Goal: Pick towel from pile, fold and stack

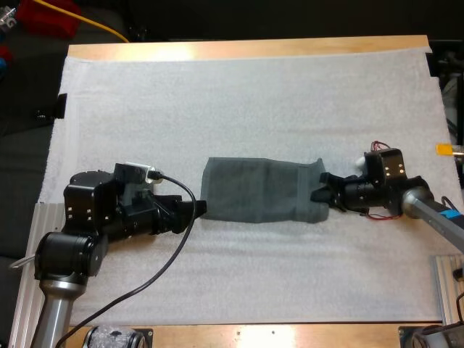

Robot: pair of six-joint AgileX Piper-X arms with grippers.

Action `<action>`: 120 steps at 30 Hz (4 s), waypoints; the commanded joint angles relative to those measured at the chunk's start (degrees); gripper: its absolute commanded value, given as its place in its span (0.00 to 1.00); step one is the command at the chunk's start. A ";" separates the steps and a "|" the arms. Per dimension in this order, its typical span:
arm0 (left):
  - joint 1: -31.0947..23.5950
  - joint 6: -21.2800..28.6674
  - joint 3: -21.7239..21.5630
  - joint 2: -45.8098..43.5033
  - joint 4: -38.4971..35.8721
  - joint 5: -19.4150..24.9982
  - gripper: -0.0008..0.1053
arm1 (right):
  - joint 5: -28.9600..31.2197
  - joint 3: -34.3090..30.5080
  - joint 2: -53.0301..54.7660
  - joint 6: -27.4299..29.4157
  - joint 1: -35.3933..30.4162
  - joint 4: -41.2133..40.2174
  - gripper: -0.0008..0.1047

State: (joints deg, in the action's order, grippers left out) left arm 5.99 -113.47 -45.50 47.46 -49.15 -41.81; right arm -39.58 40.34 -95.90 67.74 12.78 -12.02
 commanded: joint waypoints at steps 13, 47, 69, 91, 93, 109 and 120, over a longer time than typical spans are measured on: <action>-0.02 -0.20 -0.36 -0.35 0.18 -0.48 0.62 | 9.44 0.65 7.74 7.10 0.21 -8.32 0.01; -0.02 -0.20 -0.36 -0.35 -0.24 -0.48 0.62 | 29.39 16.47 13.17 27.29 10.06 -42.41 0.01; -0.02 -0.20 -0.36 -0.35 -0.24 -1.78 0.62 | 17.02 16.51 1.03 2.51 18.24 -21.71 0.01; -0.02 -0.20 -0.36 -0.35 -0.24 -1.78 0.62 | 8.74 18.92 6.70 3.61 18.24 -18.87 0.75; -0.02 -0.20 -0.36 -0.35 -0.24 -1.78 0.62 | 8.87 18.62 6.44 3.42 18.24 -20.19 0.75; -0.02 -0.20 -0.36 -0.35 -0.24 -1.78 0.62 | 4.83 12.46 6.19 -1.46 19.78 -18.25 0.75; -0.02 -0.20 -0.36 -0.35 -0.24 -1.78 0.62 | 5.58 12.46 1.37 -6.71 26.75 -12.59 0.75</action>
State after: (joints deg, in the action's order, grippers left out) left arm 5.99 -113.47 -45.50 47.46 -49.58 -42.91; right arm -34.13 52.67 -94.29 61.22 39.41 -25.03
